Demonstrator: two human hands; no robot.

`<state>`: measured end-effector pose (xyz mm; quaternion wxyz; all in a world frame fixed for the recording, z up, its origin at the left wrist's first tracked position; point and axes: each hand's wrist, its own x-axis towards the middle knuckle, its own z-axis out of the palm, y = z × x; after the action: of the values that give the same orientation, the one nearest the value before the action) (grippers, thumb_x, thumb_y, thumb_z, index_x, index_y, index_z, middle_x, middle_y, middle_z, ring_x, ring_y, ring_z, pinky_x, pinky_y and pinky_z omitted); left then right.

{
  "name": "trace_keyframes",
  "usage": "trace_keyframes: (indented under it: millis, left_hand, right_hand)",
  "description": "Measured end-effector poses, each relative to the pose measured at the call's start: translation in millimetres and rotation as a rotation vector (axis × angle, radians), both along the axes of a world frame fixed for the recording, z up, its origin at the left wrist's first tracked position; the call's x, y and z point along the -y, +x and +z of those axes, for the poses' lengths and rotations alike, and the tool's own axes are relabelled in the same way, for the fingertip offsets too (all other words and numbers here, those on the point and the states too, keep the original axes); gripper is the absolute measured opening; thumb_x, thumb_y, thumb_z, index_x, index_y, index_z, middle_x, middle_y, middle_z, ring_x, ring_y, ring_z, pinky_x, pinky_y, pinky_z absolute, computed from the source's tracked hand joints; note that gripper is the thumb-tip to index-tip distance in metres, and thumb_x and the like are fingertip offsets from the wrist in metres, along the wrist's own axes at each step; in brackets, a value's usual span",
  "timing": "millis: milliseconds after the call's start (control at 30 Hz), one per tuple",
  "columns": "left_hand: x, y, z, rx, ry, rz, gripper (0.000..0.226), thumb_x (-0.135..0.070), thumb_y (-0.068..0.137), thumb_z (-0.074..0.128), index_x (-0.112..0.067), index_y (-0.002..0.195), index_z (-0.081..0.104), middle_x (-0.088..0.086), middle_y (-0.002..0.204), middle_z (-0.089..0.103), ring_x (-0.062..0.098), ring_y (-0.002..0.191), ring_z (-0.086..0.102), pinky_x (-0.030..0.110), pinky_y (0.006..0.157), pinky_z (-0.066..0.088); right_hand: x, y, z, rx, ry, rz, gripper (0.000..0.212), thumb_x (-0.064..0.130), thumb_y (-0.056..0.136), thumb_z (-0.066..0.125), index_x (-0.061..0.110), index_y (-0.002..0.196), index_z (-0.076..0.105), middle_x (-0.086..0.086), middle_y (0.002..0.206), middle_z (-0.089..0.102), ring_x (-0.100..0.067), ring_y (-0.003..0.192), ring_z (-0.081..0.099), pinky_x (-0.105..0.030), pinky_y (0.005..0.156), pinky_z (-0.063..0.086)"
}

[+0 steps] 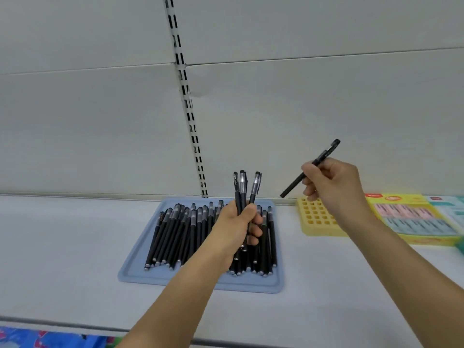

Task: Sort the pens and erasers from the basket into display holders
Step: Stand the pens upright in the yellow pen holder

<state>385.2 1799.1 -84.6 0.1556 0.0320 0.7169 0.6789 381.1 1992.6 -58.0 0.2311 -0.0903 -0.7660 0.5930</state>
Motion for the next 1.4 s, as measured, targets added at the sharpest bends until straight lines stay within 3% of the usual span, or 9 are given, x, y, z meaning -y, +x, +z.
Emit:
trace_keyframes:
  millis: [200, 567, 733, 900, 1033, 1100, 1200, 1300, 1400]
  left_hand:
    - [-11, -3, 4, 0.047, 0.115, 0.019, 0.018, -0.024, 0.102, 0.047, -0.01, 0.09, 0.049, 0.001, 0.071, 0.046, 0.01, 0.051, 0.037, 0.023, 0.047, 0.034]
    - [-21, -2, -1, 0.169, 0.426, 0.083, 0.023, -0.025, 0.103, 0.044, -0.005, 0.106, 0.057, 0.001, 0.068, 0.056, 0.011, 0.053, 0.045, 0.022, 0.044, 0.037]
    - [-17, -3, 0, 0.127, 0.405, 0.062, 0.021, -0.021, 0.102, 0.047, -0.006, 0.107, 0.06, 0.004, 0.079, 0.069, 0.014, 0.062, 0.056, 0.029, 0.059, 0.046]
    - [-21, -11, -1, 0.076, 0.395, -0.034, 0.022, -0.022, 0.101, 0.047, -0.008, 0.107, 0.063, 0.007, 0.089, 0.073, 0.016, 0.069, 0.062, 0.03, 0.067, 0.051]
    - [-34, -18, -1, 0.03, 0.33, -0.143, 0.024, -0.024, 0.101, 0.048, -0.009, 0.109, 0.064, 0.01, 0.092, 0.074, 0.017, 0.073, 0.066, 0.029, 0.067, 0.053]
    - [-40, -21, 0, 0.003, 0.281, -0.212, 0.026, -0.024, 0.102, 0.046, -0.009, 0.113, 0.065, 0.011, 0.097, 0.074, 0.02, 0.08, 0.07, 0.031, 0.072, 0.057]
    - [-44, -27, 2, 0.002, 0.24, -0.243, 0.026, -0.022, 0.103, 0.044, -0.01, 0.112, 0.065, 0.011, 0.102, 0.074, 0.023, 0.093, 0.072, 0.034, 0.083, 0.058]
    - [-40, -35, 0, 0.001, 0.225, -0.197, 0.024, -0.022, 0.104, 0.042, -0.01, 0.106, 0.063, 0.008, 0.102, 0.075, 0.021, 0.095, 0.072, 0.032, 0.082, 0.058]
    - [-37, -36, -3, 0.043, 0.269, -0.178, 0.025, -0.021, 0.104, 0.04, -0.007, 0.11, 0.061, 0.007, 0.099, 0.075, 0.021, 0.093, 0.072, 0.031, 0.079, 0.059]
  right_hand:
    - [-26, -20, -12, 0.04, 0.362, -0.109, 0.019, 0.024, 0.094, 0.056, 0.01, 0.086, 0.065, -0.003, 0.074, 0.067, -0.023, 0.065, 0.066, -0.043, 0.071, 0.056]
    - [-34, -44, -29, 0.195, 0.667, -0.088, 0.024, 0.026, 0.095, 0.057, 0.012, 0.076, 0.059, -0.003, 0.073, 0.063, -0.027, 0.071, 0.063, -0.035, 0.063, 0.05]
    - [-32, -51, -30, 0.285, 0.629, -0.064, 0.024, 0.026, 0.091, 0.064, 0.008, 0.075, 0.063, -0.005, 0.071, 0.064, -0.027, 0.072, 0.065, -0.031, 0.061, 0.049]
    - [-17, -18, -24, 0.18, 0.618, -0.196, 0.021, 0.038, 0.092, 0.06, 0.022, 0.099, 0.05, 0.006, 0.079, 0.055, -0.014, 0.075, 0.053, -0.031, 0.063, 0.039]
    - [5, -2, -11, 0.057, 0.211, 0.15, 0.021, 0.029, 0.09, 0.065, 0.019, 0.073, 0.067, 0.013, 0.059, 0.058, -0.003, 0.057, 0.048, -0.018, 0.058, 0.039]
    - [9, 0, -4, 0.069, 0.208, 0.234, 0.028, 0.025, 0.089, 0.068, 0.012, 0.064, 0.064, 0.01, 0.055, 0.052, -0.005, 0.055, 0.044, -0.017, 0.055, 0.036]
    - [1, -2, 2, 0.054, 0.161, 0.116, 0.031, 0.019, 0.091, 0.066, 0.002, 0.066, 0.059, 0.004, 0.051, 0.05, -0.006, 0.047, 0.043, -0.015, 0.049, 0.035]
    - [-19, -1, 5, -0.036, 0.052, -0.111, 0.024, 0.018, 0.094, 0.06, 0.0, 0.078, 0.06, -0.005, 0.056, 0.062, -0.018, 0.045, 0.058, -0.026, 0.045, 0.045]
    - [-34, -3, 1, -0.052, 0.177, -0.23, 0.016, 0.018, 0.095, 0.057, 0.006, 0.085, 0.061, -0.008, 0.062, 0.066, -0.019, 0.056, 0.067, -0.032, 0.058, 0.056]
